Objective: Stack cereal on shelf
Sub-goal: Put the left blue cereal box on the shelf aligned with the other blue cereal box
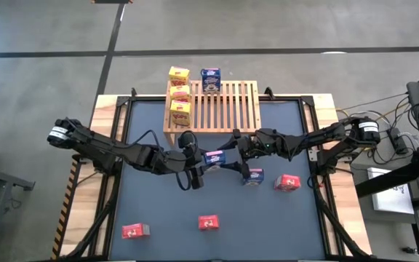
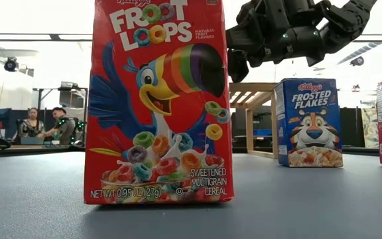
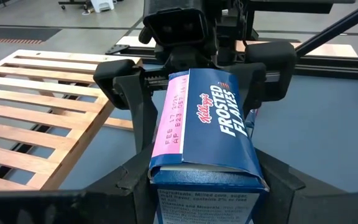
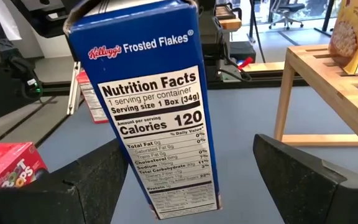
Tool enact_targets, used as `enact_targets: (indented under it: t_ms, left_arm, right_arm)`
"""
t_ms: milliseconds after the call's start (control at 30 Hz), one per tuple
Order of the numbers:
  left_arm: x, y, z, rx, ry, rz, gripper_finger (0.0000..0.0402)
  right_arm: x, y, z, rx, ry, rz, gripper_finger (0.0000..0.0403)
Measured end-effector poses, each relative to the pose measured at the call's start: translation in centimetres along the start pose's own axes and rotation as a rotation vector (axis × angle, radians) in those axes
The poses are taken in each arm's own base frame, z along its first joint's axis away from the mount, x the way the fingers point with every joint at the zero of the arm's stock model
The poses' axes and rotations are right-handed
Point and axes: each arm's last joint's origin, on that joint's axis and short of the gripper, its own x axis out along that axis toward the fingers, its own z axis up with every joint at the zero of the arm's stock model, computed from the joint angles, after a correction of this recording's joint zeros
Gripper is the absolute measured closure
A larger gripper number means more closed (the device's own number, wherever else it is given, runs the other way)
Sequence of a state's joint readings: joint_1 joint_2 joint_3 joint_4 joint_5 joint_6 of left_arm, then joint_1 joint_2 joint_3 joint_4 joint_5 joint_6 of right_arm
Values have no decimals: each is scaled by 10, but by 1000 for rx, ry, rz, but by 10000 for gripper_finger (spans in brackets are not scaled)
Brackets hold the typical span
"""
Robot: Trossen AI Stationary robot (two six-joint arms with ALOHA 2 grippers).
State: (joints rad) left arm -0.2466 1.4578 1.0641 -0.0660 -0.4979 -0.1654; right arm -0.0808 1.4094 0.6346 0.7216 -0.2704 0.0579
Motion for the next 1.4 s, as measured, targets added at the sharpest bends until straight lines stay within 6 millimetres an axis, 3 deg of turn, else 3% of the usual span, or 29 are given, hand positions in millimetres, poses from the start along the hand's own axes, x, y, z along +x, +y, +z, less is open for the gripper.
enact_targets:
  t_ms: [1400]
  left_arm:
    - [0,0,0,2,1,-1,227]
  right_arm:
    - [2,7,0,-36,1,23,78]
